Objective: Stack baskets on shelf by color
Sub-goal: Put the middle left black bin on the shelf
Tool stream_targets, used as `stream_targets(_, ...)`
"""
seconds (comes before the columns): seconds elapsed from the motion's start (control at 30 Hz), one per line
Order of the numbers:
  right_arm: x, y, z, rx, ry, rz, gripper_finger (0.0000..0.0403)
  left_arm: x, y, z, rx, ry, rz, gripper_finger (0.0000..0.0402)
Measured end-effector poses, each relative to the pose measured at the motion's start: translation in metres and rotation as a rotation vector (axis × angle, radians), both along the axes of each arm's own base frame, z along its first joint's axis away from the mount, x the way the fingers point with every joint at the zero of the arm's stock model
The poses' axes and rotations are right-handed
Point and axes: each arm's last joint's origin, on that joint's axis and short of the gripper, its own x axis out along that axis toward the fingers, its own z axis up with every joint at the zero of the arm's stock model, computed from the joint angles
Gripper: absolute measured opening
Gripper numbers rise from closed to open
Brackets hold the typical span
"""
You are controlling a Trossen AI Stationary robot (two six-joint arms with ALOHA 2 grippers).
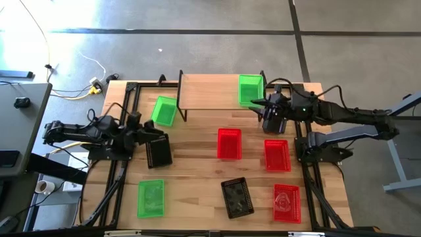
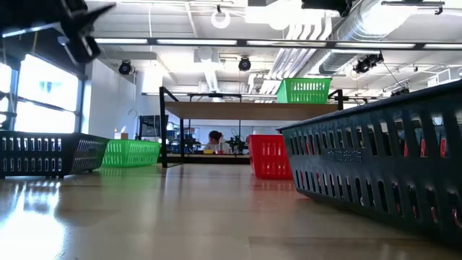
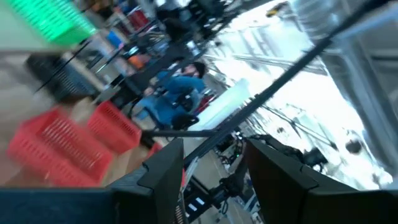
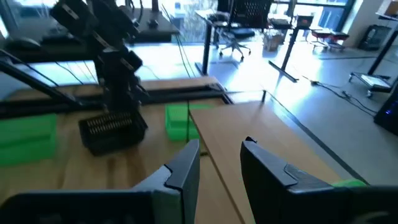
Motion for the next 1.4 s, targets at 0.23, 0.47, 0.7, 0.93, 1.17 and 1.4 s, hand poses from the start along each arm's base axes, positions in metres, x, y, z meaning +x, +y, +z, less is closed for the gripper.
stream_targets(0.23, 0.002, 0.019, 0.009, 0.015, -0.105, 0.014, 0.0101, -0.001, -0.001, 0.031, 0.117, 0.109, -0.003, 0.0165)
stream_targets(0.47, 0.002, 0.036, 0.010, -0.001, -0.121, -0.005, 0.0101, 0.004, -0.001, 0.051, 0.218, 0.385, -0.036, 0.0165)
stream_targets(0.7, 0.003, 0.043, 0.000, 0.060, -0.058, -0.034, 0.0101, 0.017, -0.002, 0.055, 0.232, 0.606, -0.103, 0.0165)
stream_targets(0.93, 0.010, 0.044, -0.011, 0.113, 0.014, -0.056, 0.0101, 0.033, -0.015, 0.035, 0.264, 0.818, -0.211, 0.0165)
stream_targets(1.17, 0.019, 0.045, -0.019, 0.113, 0.048, -0.062, 0.0101, 0.048, -0.032, 0.013, 0.355, 1.018, -0.244, 0.0165)
stream_targets(1.4, 0.022, 0.046, -0.022, 0.115, 0.066, -0.055, 0.0101, 0.059, -0.048, -0.003, 0.414, 1.132, -0.270, 0.0165)
